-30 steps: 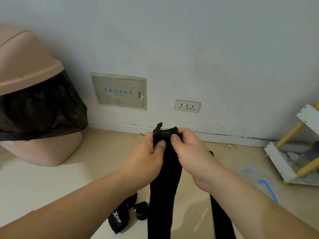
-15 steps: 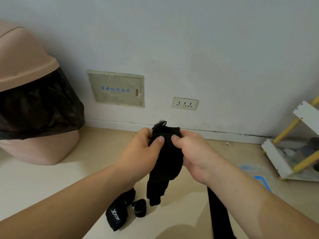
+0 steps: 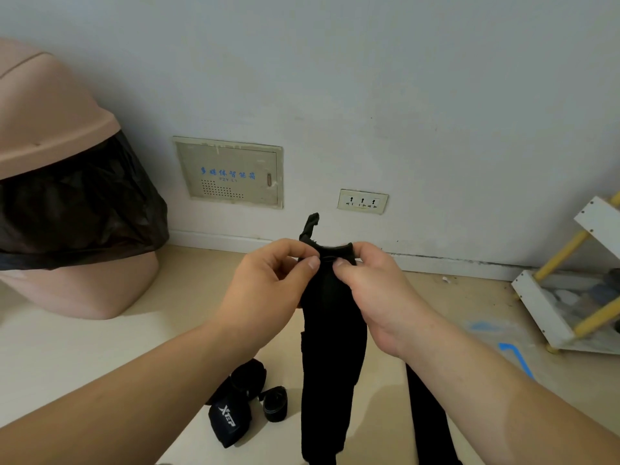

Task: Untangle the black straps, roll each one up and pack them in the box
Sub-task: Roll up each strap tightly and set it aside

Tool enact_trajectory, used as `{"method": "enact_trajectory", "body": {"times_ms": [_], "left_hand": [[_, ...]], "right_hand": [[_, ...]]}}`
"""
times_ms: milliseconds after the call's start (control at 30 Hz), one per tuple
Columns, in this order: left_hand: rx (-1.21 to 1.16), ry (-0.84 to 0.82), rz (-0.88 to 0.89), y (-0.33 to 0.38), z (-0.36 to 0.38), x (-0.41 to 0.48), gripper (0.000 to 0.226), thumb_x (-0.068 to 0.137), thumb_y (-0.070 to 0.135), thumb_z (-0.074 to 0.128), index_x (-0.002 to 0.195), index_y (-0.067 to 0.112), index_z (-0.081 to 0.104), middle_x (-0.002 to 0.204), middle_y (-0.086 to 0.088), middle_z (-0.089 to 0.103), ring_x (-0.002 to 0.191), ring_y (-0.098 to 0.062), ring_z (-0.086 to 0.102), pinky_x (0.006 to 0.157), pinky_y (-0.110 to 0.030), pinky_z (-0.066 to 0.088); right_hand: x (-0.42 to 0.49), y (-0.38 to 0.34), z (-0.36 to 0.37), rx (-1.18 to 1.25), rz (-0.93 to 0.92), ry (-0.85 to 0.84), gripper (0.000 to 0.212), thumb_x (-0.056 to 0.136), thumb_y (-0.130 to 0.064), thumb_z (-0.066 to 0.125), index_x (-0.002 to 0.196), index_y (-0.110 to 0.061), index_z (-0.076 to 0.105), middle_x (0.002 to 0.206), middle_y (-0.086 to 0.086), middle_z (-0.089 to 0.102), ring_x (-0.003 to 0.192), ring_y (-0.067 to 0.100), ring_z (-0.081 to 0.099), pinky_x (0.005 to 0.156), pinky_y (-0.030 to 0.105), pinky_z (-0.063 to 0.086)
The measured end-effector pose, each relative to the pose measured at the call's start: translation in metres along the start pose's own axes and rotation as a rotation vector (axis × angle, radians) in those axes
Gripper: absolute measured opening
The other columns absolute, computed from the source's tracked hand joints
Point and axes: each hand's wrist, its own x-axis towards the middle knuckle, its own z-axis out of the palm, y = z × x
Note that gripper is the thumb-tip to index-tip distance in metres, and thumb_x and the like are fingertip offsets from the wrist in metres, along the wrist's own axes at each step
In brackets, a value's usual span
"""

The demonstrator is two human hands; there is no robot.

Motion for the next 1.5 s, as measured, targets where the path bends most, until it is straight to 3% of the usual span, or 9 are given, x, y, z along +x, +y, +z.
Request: {"method": "enact_trajectory", "body": {"times_ms": [233,367,467,633,967,1100,1233,1300,1500], "left_hand": [[0.007,0.048,-0.031,0.001,-0.001,0.0,0.012,0.098,0.012,0.073,0.089,0.017,0.079,0.081,-0.007,0.079,0.07,-0.01,0.07,0.069,-0.026,0.059],[-0.001,0.06,-0.055,0.002,0.0,0.0,0.007,0.094,0.01,0.077,0.089,0.015,0.078,0.082,-0.008,0.078,0.07,-0.01,0.068,0.067,-0.022,0.056],[-0.028,0.097,-0.128,0.003,-0.003,0.004,0.02,0.091,0.013,0.081,0.106,0.015,0.068,0.082,-0.01,0.075,0.07,-0.013,0.07,0.07,-0.032,0.058],[-0.219,-0.092,-0.346,0.006,-0.006,0.003,0.022,0.101,0.015,0.069,0.122,0.009,0.069,0.088,-0.008,0.078,0.074,-0.017,0.075,0.07,-0.033,0.059],[-0.328,-0.171,-0.292,0.011,-0.008,0.0,0.032,0.106,-0.001,0.05,0.108,0.015,0.078,0.096,-0.009,0.078,0.076,-0.018,0.072,0.066,-0.031,0.06],[-0.32,-0.125,-0.252,0.008,-0.004,0.0,0.039,0.104,-0.004,0.051,0.092,0.016,0.082,0.101,-0.013,0.08,0.087,-0.024,0.072,0.085,-0.038,0.058],[-0.272,-0.06,-0.242,0.006,-0.003,0.001,0.044,0.1,-0.006,0.052,0.081,0.02,0.082,0.092,-0.012,0.075,0.087,-0.029,0.061,0.084,-0.042,0.047],[-0.247,-0.034,-0.244,0.004,-0.003,0.0,0.045,0.098,-0.005,0.049,0.08,0.02,0.082,0.092,-0.013,0.072,0.089,-0.028,0.059,0.086,-0.044,0.045],[-0.298,-0.049,-0.285,0.018,0.0,0.0,0.027,0.095,-0.002,0.051,0.091,0.001,0.078,0.097,-0.02,0.069,0.093,-0.03,0.065,0.092,-0.041,0.05]], "right_hand": [[-0.007,-0.003,0.003,0.015,-0.046,-0.072,0.014,0.101,-0.019,0.065,0.112,-0.025,0.071,0.113,0.009,0.079,0.109,0.028,0.076,0.097,0.048,0.06],[-0.005,0.001,0.006,-0.059,-0.071,-0.038,0.021,0.102,-0.015,0.058,0.109,-0.031,0.07,0.107,0.001,0.078,0.093,0.017,0.075,0.074,0.03,0.061],[-0.002,0.003,0.007,-0.106,-0.087,-0.025,0.02,0.101,-0.017,0.059,0.108,-0.032,0.07,0.109,0.001,0.078,0.102,0.021,0.075,0.082,0.032,0.061],[-0.002,0.003,0.005,-0.137,-0.12,-0.03,0.024,0.1,-0.009,0.055,0.102,-0.029,0.069,0.092,-0.006,0.071,0.079,0.01,0.066,0.055,0.012,0.051],[0.008,0.003,0.002,0.0,-0.113,-0.073,0.049,0.093,0.012,0.048,0.075,-0.029,0.069,0.09,0.002,0.074,0.082,0.021,0.065,0.069,0.031,0.052],[0.008,0.002,0.001,0.075,-0.067,-0.117,0.048,0.092,0.011,0.046,0.077,-0.028,0.07,0.103,0.014,0.075,0.095,0.029,0.067,0.087,0.044,0.051],[0.006,-0.005,-0.007,0.193,-0.008,-0.308,0.021,0.098,-0.015,0.048,0.099,-0.015,0.068,0.109,0.013,0.07,0.101,0.029,0.065,0.094,0.047,0.048],[0.006,-0.007,-0.009,0.156,0.01,-0.325,0.03,0.102,-0.032,0.047,0.101,-0.013,0.07,0.106,0.009,0.073,0.1,0.027,0.067,0.095,0.046,0.05],[0.006,-0.002,-0.004,-0.023,-0.079,-0.178,0.033,0.1,0.004,0.052,0.101,-0.019,0.076,0.097,0.005,0.077,0.096,0.025,0.07,0.09,0.044,0.055]]}}
